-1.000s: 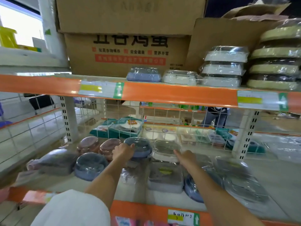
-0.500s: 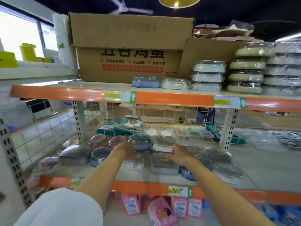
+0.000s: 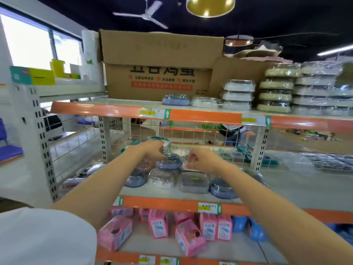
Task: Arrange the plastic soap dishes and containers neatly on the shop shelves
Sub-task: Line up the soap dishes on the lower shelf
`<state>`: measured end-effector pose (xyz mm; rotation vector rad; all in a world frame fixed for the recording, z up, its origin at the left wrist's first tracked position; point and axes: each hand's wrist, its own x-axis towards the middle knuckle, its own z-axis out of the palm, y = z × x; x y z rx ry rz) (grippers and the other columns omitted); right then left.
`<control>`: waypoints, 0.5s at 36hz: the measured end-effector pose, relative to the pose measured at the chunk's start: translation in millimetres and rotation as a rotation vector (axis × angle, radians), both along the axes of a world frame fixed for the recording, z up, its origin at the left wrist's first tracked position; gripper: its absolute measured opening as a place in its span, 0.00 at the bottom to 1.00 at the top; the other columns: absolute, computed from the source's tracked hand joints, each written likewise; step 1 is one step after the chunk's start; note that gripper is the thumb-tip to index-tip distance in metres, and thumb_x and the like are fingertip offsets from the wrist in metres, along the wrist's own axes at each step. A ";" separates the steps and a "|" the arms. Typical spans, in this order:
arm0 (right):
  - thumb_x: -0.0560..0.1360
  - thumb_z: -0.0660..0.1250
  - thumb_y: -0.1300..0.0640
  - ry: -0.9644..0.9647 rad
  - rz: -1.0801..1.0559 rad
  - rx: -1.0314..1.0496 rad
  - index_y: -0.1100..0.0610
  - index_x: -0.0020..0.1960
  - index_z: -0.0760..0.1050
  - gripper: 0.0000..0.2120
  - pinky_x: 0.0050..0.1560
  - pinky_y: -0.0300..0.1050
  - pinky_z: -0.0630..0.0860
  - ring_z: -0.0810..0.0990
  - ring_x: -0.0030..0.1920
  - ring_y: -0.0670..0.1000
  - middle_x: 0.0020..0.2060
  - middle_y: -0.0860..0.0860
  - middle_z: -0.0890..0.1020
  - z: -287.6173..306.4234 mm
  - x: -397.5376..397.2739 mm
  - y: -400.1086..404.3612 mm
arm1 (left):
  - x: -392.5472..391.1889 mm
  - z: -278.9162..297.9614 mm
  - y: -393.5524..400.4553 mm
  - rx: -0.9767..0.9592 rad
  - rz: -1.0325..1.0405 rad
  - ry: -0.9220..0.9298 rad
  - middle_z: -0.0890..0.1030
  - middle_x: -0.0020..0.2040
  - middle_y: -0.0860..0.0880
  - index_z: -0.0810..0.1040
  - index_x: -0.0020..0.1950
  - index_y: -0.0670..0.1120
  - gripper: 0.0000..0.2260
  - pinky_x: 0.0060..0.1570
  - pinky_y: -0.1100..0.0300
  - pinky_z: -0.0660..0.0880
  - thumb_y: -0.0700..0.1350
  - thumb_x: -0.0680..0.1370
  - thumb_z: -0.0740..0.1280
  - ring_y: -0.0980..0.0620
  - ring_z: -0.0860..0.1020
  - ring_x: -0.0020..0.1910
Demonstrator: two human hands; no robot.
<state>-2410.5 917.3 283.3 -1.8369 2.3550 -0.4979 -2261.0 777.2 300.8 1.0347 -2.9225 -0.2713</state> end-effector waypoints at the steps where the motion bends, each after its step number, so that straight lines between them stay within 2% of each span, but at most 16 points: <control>1: 0.77 0.67 0.48 0.008 0.007 -0.018 0.56 0.57 0.73 0.15 0.51 0.44 0.73 0.74 0.50 0.51 0.50 0.50 0.76 7.8 2.3 1.8 | 0.9 6.7 1.3 -0.004 -0.003 0.012 0.82 0.51 0.44 0.79 0.55 0.41 0.14 0.49 0.54 0.79 0.51 0.79 0.64 0.47 0.81 0.49; 5: 0.77 0.67 0.47 0.051 0.046 -0.095 0.57 0.58 0.74 0.16 0.51 0.43 0.72 0.74 0.50 0.50 0.49 0.50 0.76 42.4 10.4 9.6 | 1.5 37.9 12.3 0.031 -0.061 0.099 0.80 0.48 0.47 0.76 0.54 0.42 0.12 0.37 0.66 0.75 0.50 0.80 0.63 0.56 0.78 0.39; 8: 0.76 0.68 0.47 0.079 0.067 -0.161 0.56 0.52 0.73 0.13 0.42 0.39 0.69 0.74 0.46 0.48 0.44 0.47 0.75 68.8 12.7 11.4 | 0.9 67.0 19.3 0.062 -0.077 0.203 0.81 0.45 0.47 0.77 0.53 0.41 0.12 0.39 0.65 0.77 0.49 0.80 0.62 0.55 0.78 0.37; 10: 0.76 0.68 0.46 0.074 0.057 -0.223 0.54 0.50 0.73 0.12 0.38 0.37 0.67 0.72 0.43 0.46 0.41 0.45 0.73 86.3 11.6 10.4 | -0.6 86.3 20.1 0.038 -0.074 0.269 0.81 0.42 0.48 0.77 0.53 0.41 0.12 0.36 0.65 0.76 0.50 0.80 0.63 0.56 0.78 0.35; 14: 0.75 0.68 0.45 0.067 0.024 -0.309 0.56 0.55 0.75 0.16 0.47 0.43 0.71 0.73 0.47 0.49 0.44 0.48 0.75 113.4 1.6 2.8 | -8.4 116.6 17.1 -0.025 -0.042 0.386 0.82 0.43 0.45 0.79 0.53 0.39 0.12 0.37 0.62 0.77 0.48 0.79 0.65 0.52 0.80 0.36; 18: 0.76 0.67 0.45 0.118 -0.003 -0.346 0.57 0.57 0.75 0.17 0.47 0.42 0.67 0.73 0.50 0.50 0.49 0.50 0.75 128.0 -14.5 -6.1 | -18.3 130.0 7.0 -0.039 -0.011 0.466 0.81 0.42 0.46 0.78 0.53 0.41 0.11 0.37 0.62 0.78 0.48 0.79 0.65 0.53 0.79 0.36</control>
